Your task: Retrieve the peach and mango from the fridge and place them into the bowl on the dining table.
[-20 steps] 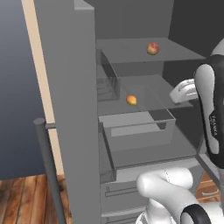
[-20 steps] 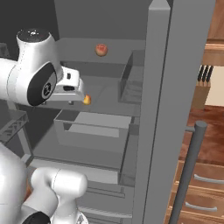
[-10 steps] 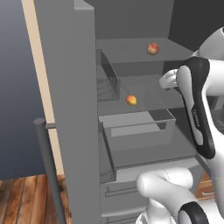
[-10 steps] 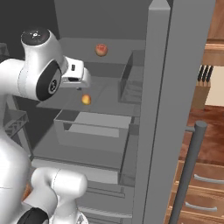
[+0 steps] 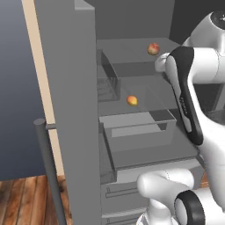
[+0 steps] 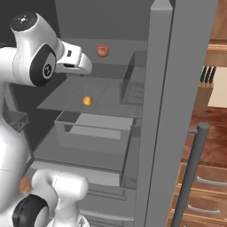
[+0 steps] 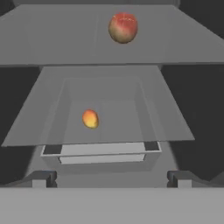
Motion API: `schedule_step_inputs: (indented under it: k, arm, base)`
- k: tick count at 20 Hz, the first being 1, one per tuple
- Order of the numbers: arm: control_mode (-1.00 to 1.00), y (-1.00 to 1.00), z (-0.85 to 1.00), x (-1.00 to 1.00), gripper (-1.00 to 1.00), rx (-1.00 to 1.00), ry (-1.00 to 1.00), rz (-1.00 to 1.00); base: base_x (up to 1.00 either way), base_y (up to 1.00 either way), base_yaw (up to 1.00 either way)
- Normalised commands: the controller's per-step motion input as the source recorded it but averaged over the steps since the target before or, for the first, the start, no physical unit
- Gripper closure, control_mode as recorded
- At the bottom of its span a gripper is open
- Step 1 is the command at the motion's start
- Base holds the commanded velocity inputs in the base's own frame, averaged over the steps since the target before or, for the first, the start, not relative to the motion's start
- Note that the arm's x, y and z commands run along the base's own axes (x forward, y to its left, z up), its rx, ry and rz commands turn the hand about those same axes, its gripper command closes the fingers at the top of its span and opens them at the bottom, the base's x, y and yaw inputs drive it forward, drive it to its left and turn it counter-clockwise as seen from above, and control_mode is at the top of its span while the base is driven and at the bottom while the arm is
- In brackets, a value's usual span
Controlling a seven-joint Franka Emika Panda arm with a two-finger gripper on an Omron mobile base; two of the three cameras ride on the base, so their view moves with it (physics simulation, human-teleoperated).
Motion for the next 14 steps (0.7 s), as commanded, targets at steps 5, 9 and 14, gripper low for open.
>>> schedule_step_inputs:
  k: [5, 9, 14]
  arm:
    - [-1.0, -0.05, 0.05, 0.53, -1.0, 0.04, -0.11, -0.13]
    - [-1.0, -0.24, 0.0, 0.59, -1.0, 0.09, -0.13, -0.07]
    - [-1.0, -0.31, 0.0, 0.63, -1.0, 0.12, -0.12, -0.05]
  base:
    - [0.0, 0.0, 0.0]
    - [0.0, 0.0, 0.0]
    - [0.0, 0.0, 0.0]
